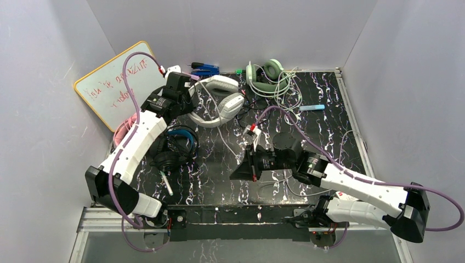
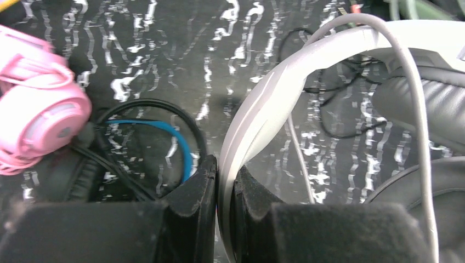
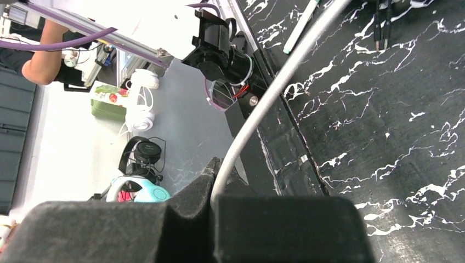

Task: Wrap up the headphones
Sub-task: Wrap the headphones cable around the headphones.

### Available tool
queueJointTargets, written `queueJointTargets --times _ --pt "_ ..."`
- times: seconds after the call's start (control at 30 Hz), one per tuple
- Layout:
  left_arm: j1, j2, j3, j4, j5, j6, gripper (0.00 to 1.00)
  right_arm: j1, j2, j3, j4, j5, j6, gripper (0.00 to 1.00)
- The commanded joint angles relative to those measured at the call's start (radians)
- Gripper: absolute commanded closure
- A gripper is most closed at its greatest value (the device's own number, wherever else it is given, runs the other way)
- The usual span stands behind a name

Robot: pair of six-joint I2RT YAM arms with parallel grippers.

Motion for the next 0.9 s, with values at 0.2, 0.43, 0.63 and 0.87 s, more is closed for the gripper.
queueJointTargets --times 0.2,0.43,0.63,0.87 --pt "0.005 -0.051 -0.099 0.055 -0.136 0.175 1.00 0.009 0.011 0.297 -0.287 0.146 -0.121 0.99" --pt "-0.022 -0.053 -0.164 0.083 -0.074 0.393 1.00 0.009 0.065 0.492 -0.520 0.313 -0.241 0.99" --pt "-0.161 -0.082 -0.246 0.098 -0.203 0.543 1.00 0.008 0.156 0.640 -0.649 0.448 -0.322 0.99" --pt "-0.288 -0.229 -0.379 0.182 -0.118 0.735 1.00 -0.028 0.214 0.672 -0.670 0.588 -0.360 0.99"
